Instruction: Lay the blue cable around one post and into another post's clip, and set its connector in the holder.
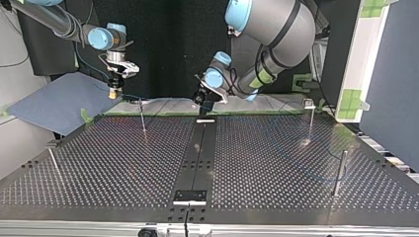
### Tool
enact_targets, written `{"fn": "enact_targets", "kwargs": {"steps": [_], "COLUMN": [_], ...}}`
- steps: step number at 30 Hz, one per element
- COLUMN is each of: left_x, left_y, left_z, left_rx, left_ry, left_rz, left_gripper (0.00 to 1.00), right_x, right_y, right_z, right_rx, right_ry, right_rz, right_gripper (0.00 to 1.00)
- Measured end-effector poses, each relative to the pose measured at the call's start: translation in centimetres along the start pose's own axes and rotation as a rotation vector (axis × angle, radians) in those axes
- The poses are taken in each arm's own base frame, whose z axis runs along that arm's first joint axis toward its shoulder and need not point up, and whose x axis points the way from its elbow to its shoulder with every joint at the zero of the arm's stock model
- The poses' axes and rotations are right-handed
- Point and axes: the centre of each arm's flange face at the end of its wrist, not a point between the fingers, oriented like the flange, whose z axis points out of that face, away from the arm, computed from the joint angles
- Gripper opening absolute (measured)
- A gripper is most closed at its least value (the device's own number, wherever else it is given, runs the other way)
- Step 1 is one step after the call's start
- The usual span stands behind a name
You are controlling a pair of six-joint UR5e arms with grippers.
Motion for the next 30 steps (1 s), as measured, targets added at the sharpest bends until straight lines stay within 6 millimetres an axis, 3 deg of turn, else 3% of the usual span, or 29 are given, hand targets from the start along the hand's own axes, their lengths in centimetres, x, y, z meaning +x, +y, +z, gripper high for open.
{"fn": "enact_targets", "kwargs": {"steps": [10,20,30], "left_x": [-0.1,-2.6,-2.8], "left_y": [0.0,0.9,0.8], "left_z": [-0.2,-0.1,-0.2], "left_rx": [0.064,0.032,0.026], "left_ry": [0.023,-0.006,-0.002], "left_rz": [-0.005,-0.005,-0.008], "left_gripper": [0.2,0.2,0.2], "right_x": [0.0,0.0,0.0], "right_y": [0.1,0.1,0.1], "right_z": [0.0,0.0,0.0], "right_rx": [-0.005,-0.006,-0.007], "right_ry": [0.001,0.002,0.002], "right_rz": [-0.01,-0.014,-0.014], "right_gripper": [0.02,0.02,0.02]}}
